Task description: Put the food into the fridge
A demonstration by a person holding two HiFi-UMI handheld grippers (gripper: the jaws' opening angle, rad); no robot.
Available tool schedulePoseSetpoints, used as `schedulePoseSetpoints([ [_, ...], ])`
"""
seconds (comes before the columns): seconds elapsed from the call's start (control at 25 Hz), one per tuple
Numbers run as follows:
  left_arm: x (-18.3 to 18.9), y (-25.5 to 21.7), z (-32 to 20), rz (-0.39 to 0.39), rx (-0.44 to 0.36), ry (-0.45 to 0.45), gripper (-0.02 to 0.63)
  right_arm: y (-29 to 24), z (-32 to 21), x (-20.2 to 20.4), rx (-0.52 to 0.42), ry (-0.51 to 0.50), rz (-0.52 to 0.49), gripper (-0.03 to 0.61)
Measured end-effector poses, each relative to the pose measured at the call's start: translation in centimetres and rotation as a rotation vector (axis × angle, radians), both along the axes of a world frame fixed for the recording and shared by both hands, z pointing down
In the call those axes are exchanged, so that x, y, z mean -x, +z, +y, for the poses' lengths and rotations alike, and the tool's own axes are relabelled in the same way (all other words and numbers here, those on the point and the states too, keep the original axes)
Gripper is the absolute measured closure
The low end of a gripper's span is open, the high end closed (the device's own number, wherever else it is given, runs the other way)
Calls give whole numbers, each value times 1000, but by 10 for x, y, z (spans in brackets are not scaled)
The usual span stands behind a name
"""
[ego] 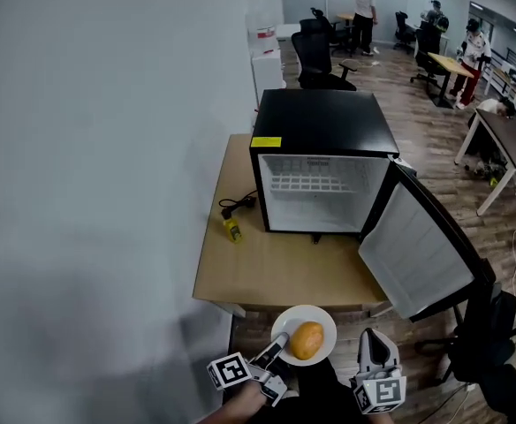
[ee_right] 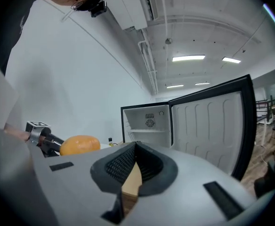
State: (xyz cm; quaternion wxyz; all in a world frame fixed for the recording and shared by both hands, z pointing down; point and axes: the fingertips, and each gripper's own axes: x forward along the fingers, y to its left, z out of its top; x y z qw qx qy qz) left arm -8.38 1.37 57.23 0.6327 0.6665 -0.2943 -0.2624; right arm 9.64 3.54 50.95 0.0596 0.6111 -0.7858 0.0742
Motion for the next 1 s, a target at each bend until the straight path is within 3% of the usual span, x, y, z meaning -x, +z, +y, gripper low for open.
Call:
schedulePoseSetpoints([
  [0.2,-10,0,-67,-31,-26,-25,586,7,-70,-13,27,-1,-76,518],
  [0.36,-21,6,-122,-30,-27,-74,586,13,-118,-25,35,-10,-59,518],
  [0.56,-30,17,-172,-87,4,-100,586,8,-171,-33,23,-32,-22,518],
  [0.72,-43,10,-208,-44,-4,-119,586,6,-207,-38,17,-42,-31,518],
  [1.0,-39,23,-259,-87,57,-172,586,17,-258,-32,21,-88,-1,518],
])
